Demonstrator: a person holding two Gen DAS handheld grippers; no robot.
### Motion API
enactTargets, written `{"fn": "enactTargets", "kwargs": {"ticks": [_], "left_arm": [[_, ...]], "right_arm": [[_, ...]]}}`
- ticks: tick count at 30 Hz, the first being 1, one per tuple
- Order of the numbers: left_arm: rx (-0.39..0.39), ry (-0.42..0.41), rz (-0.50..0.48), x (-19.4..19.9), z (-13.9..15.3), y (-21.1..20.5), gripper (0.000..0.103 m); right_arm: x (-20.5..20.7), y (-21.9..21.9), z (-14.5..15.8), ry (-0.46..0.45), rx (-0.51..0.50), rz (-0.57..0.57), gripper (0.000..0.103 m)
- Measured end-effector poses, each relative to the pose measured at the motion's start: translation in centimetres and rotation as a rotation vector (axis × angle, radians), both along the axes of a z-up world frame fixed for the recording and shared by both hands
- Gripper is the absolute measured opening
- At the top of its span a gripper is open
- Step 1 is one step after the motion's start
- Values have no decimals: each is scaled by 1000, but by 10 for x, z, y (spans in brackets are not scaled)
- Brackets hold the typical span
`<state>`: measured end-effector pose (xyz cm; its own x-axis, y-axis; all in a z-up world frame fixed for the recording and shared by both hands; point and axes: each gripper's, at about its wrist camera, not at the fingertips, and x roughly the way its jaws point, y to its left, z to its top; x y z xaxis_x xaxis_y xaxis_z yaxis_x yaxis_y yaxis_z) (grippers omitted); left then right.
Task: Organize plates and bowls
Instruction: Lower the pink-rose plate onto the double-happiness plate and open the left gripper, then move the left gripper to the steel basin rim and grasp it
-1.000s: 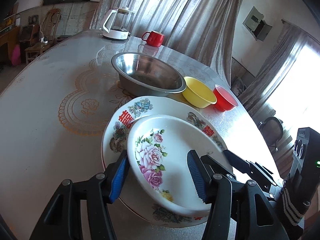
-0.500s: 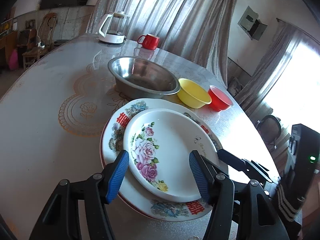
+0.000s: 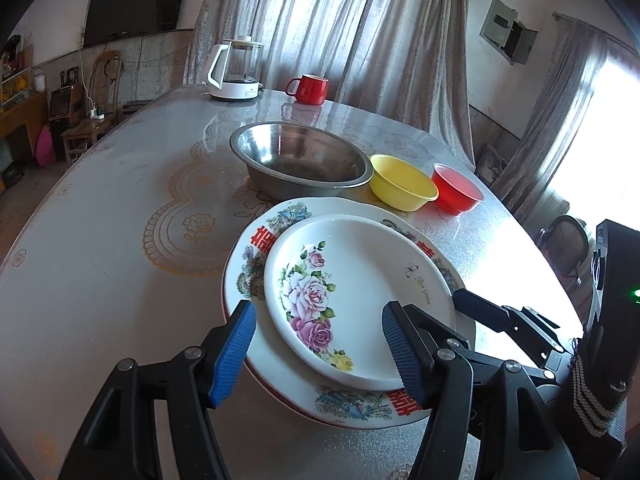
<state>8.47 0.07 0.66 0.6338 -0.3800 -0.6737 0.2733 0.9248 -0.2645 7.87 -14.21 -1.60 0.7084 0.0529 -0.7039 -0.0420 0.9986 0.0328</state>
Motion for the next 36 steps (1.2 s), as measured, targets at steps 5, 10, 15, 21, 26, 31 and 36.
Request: {"fn": "enactTargets", "kwargs": {"ticks": [5,10,15,21,26,31,36], "left_arm": [[0,-2,11,-3,1,3,67],[0,-5,26,-3,2,7,68],[3,-5,42,-3,1,12,68],[1,4,57,0,0,17,69],[1,4,64,1,1,19,71],[-2,12,74,5,1,25,71],[-18,35,124,15,-1,40,71]], "right_arm": [[0,1,0,2,3,0,63],[-2,1,0,6,16,-2,63],[-1,-2,1,9,35,-4,63],[-1,-4,2,9,54,-8,63],[0,-8,4,5,81,-11,63],[1,-12,8,2,99,-14,63],[7,-17,13,3,124,-17,63]]}}
